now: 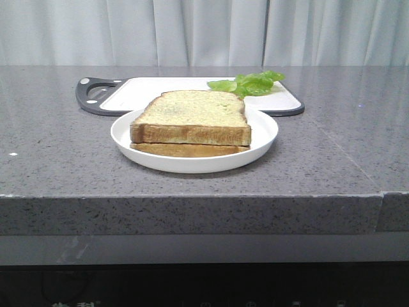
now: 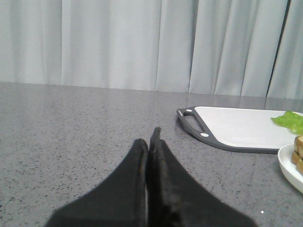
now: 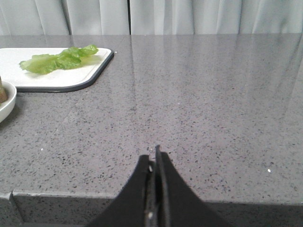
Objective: Left arm grabs bread, right arm adds lettuce
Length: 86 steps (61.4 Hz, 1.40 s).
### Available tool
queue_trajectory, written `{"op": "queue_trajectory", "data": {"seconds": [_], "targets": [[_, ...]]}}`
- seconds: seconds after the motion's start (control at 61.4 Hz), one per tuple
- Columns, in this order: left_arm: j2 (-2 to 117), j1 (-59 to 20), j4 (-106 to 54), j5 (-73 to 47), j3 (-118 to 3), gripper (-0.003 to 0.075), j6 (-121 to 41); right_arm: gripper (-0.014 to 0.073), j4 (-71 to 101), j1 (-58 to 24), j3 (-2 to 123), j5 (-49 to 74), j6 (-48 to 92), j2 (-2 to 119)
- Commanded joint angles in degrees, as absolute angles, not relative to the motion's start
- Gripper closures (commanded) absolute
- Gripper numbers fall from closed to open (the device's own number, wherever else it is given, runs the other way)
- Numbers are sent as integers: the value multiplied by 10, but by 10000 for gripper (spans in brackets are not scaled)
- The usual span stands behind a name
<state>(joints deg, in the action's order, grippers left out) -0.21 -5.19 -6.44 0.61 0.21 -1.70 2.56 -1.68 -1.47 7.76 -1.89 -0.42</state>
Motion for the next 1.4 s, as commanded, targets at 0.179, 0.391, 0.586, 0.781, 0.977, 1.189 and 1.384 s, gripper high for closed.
{"op": "queue_trajectory", "data": {"seconds": [0.179, 0.391, 0.586, 0.781, 0.977, 1.189, 1.384], "targets": [[-9, -50, -87, -15, -112, 741, -13, 710, 22, -14, 89, 91, -15, -15], [47, -50, -75, -139, -261, 741, -13, 710, 22, -14, 215, 145, -15, 29], [142, -50, -70, -253, -386, 741, -13, 710, 22, -14, 330, 200, -15, 113], [231, -50, -70, -291, -441, 741, -13, 710, 22, -14, 401, 276, -15, 196], [280, -50, -70, -292, -438, 741, -13, 710, 22, -14, 401, 330, -15, 247], [316, -50, -82, -292, -438, 741, -13, 710, 22, -14, 401, 341, -15, 287], [337, -50, -85, -314, -440, 739, -13, 709, 22, -14, 401, 349, -15, 304]]}}
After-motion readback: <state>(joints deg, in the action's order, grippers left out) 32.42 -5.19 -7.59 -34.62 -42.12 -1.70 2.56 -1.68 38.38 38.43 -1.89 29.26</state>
